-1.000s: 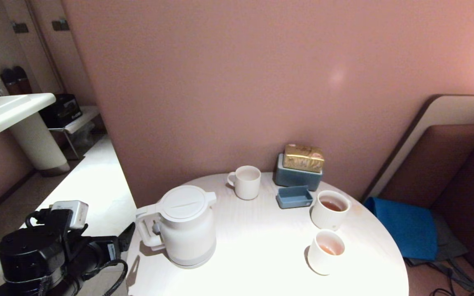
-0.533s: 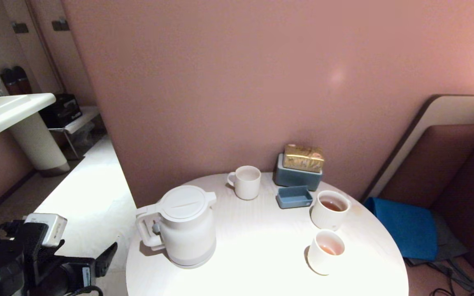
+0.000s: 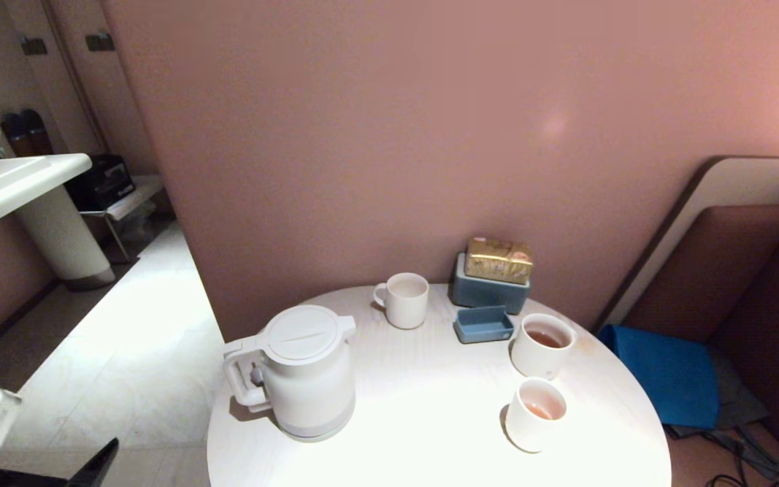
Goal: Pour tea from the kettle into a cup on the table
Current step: Pick up the cup
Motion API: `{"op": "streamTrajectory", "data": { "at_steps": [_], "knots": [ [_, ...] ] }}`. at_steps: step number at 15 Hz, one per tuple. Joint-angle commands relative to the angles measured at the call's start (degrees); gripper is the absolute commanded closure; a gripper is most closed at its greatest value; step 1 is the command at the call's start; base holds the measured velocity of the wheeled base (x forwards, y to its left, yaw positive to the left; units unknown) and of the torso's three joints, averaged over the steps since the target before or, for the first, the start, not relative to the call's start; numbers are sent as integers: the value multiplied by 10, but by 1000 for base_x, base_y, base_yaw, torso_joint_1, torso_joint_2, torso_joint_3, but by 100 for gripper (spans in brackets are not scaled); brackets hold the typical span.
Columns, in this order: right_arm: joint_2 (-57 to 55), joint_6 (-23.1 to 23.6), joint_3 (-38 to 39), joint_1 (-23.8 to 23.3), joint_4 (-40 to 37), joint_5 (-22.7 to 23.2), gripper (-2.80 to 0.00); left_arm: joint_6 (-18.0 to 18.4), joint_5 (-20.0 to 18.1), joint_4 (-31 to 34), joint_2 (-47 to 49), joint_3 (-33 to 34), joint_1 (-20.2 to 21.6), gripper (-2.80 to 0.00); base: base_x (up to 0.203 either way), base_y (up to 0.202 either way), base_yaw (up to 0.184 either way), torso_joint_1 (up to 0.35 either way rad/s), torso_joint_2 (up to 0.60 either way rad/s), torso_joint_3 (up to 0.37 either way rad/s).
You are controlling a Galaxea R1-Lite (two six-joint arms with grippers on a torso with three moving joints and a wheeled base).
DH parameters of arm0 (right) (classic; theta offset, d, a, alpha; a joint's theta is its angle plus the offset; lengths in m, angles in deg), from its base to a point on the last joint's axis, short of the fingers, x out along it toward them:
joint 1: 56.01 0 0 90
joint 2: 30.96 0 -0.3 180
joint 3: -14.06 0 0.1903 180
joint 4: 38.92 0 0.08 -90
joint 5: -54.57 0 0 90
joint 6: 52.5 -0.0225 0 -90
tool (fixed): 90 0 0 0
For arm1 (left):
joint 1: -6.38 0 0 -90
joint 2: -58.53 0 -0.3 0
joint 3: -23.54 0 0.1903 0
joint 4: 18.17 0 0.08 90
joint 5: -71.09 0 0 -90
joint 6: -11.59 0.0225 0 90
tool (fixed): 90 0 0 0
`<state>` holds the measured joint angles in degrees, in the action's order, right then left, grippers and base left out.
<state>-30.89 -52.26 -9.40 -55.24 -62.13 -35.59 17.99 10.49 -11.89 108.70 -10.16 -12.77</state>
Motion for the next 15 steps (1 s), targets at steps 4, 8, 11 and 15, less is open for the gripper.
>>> {"op": "streamTrajectory", "data": {
  "at_steps": [4, 8, 11, 15],
  "knots": [
    [-1, 0, 0, 0, 0, 0, -280, 77, 159, 123, -164, -57, 70, -280, 0, 0, 0, 0, 0, 0],
    [-1, 0, 0, 0, 0, 0, -280, 109, 170, 128, -244, -49, 151, -280, 0, 0, 0, 0, 0, 0],
    [-1, 0, 0, 0, 0, 0, -280, 114, 168, 129, -311, -20, 166, -280, 0, 0, 0, 0, 0, 0],
    [-1, 0, 0, 0, 0, 0, -280, 104, 145, 124, -369, 26, 168, -280, 0, 0, 0, 0, 0, 0]
  ]
}}
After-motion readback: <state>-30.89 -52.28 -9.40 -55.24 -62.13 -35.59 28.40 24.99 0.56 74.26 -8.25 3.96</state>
